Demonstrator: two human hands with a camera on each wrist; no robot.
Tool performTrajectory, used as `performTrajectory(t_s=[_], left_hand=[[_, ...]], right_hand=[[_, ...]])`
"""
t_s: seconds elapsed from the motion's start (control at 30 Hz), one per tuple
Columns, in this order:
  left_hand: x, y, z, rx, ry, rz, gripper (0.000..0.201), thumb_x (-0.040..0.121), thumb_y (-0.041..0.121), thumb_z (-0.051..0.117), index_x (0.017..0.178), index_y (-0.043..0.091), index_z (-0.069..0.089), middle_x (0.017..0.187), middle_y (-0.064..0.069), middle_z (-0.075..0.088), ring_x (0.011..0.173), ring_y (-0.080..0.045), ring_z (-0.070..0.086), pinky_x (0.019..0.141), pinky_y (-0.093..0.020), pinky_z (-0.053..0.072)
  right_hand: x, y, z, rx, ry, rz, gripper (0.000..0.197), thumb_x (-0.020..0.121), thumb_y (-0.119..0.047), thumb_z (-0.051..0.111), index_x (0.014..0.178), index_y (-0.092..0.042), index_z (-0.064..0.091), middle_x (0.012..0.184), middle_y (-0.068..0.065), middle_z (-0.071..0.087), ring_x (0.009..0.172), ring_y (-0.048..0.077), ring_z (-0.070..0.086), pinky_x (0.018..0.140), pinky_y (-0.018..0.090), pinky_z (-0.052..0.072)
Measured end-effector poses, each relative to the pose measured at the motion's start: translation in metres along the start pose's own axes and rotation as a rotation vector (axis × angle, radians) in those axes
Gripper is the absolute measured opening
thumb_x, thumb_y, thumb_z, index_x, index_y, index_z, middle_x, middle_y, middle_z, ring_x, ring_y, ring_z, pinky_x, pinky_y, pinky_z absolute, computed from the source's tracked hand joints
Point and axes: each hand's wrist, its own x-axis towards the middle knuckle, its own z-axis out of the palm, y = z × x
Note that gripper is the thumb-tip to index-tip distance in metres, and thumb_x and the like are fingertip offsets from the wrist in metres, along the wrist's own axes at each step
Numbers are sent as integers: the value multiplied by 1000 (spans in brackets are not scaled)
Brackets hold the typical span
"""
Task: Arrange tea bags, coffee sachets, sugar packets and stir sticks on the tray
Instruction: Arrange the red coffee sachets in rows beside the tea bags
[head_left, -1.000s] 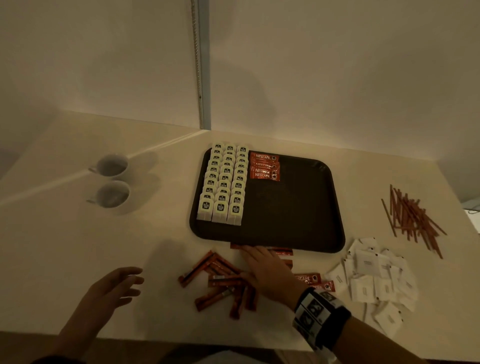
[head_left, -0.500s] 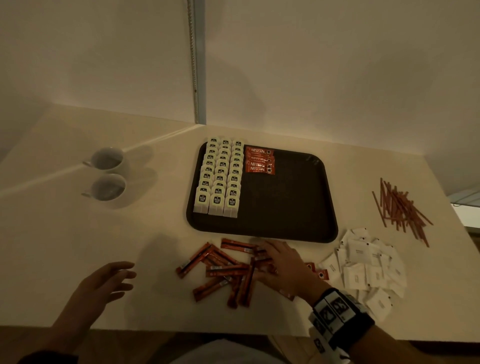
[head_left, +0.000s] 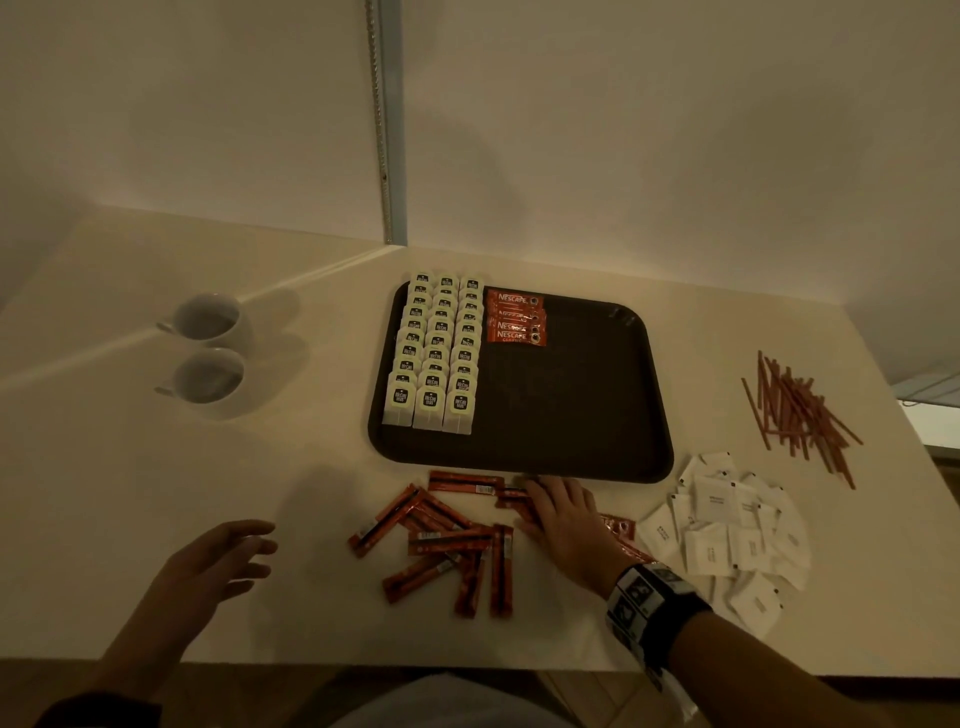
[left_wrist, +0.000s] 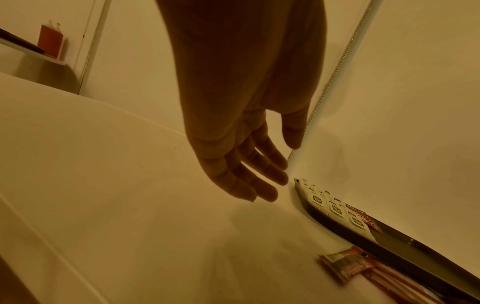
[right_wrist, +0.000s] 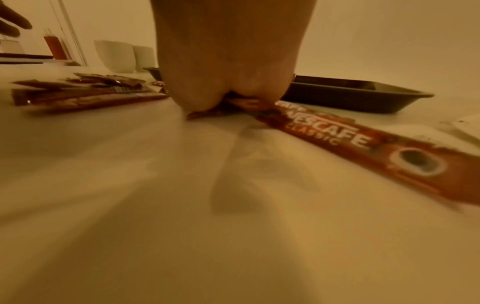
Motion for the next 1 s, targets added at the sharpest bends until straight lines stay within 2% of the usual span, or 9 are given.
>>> performTrajectory(t_s=[0.2,0.3,0.4,0.53,0.67,0.8,0.87,0.93,1.0], left_hand=[[0,0,1,1,5,-14,20,97,7,46,106,6,65,98,-17,68,88,-37,63,78,-37,47],[0,0,0,11,3,-21,20,98,7,46,101,10,65,99,-17,68,88,-36,63,79,-39,46],[-1,1,0,16,0,-29,20,97,6,46,100,10,65,99,-18,68,87,-36,63,78,-38,46],[-1,5,0,23,-6,-12,20,97,7,46,101,10,65,99,-17,68,88,-36,63,78,-38,46],[0,19,0,29,-15,35,20,97,8,46,103,10,65,98,-14,68,89,-33,63,77,-37,47],[2,38,2,86,-54,107,19,97,16,48,103,20,66,98,-4,70,92,-26,66,82,-37,50],[4,52,11,110,-79,166,19,97,16,49,103,20,67,96,-2,70,91,-24,66,84,-38,51],[9,70,26,128,-119,223,16,95,15,53,101,20,67,95,-2,71,92,-26,66,87,-41,51],[17,90,47,128,-218,263,15,87,30,65,100,25,68,99,-1,71,95,-21,67,90,-42,51]], right_hand=[[10,-11,0,80,34,27,92,72,-65,-10,142,-20,30,145,0,32,132,18,27,112,33,18],[12,-15,3,116,42,30,72,86,-61,9,140,-20,34,147,1,32,135,17,26,113,30,18],[11,-14,6,94,65,-16,57,94,-52,24,138,-18,38,145,2,35,130,16,30,110,27,22],[12,-13,8,136,74,-90,41,99,-39,35,134,-17,41,144,5,37,129,16,34,108,25,27],[10,-14,-1,188,43,-95,38,100,-32,38,134,-15,40,143,5,37,126,15,36,106,23,28],[7,-22,-28,457,109,-15,28,98,-30,44,122,-17,46,120,-1,48,100,7,46,88,12,37],[8,-24,-49,664,183,33,20,98,-26,44,113,-15,49,107,0,54,87,8,52,78,15,45],[9,-23,-75,885,222,78,15,98,-24,44,109,-15,49,94,4,57,75,10,53,66,21,46],[11,-22,-102,1068,208,108,16,99,-26,41,107,-15,51,90,4,56,73,13,52,66,24,45]])
